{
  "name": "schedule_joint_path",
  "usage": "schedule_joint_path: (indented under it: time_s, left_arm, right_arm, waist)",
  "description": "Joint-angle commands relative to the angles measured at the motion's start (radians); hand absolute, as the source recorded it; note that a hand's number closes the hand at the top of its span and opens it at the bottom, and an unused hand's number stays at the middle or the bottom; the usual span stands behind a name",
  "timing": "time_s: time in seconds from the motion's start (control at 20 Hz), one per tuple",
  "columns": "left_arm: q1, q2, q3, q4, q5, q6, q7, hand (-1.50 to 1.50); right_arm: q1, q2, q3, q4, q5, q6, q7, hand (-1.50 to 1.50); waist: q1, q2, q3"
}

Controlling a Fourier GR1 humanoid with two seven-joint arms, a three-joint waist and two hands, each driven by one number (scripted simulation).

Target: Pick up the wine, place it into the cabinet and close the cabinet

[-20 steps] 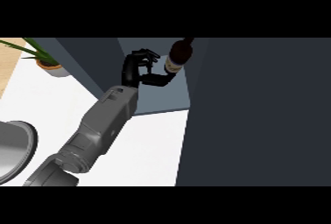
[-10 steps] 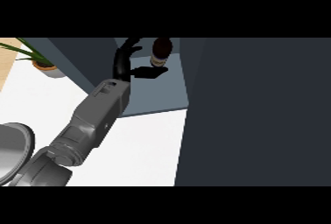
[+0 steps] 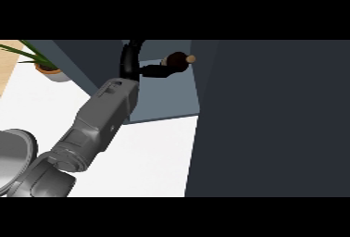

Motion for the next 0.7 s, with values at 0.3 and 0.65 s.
schedule_joint_path:
  time_s: [0.3, 0.65]
  left_arm:
    - [-0.035, -0.042, 0.081, -0.056, 0.070, -0.178, -0.064, 1.50]
    - [-0.045, -0.054, 0.077, -0.063, 0.058, -0.286, -0.033, -1.50]
  right_arm:
    - [0.069, -0.023, 0.004, -0.161, -0.044, -0.001, 0.075, -1.50]
    - [0.093, -0.006, 0.012, -0.176, -0.015, -0.022, 0.076, -1.50]
  waist:
    - [0.027, -0.015, 0.001]
    - [0.067, -0.029, 0.002]
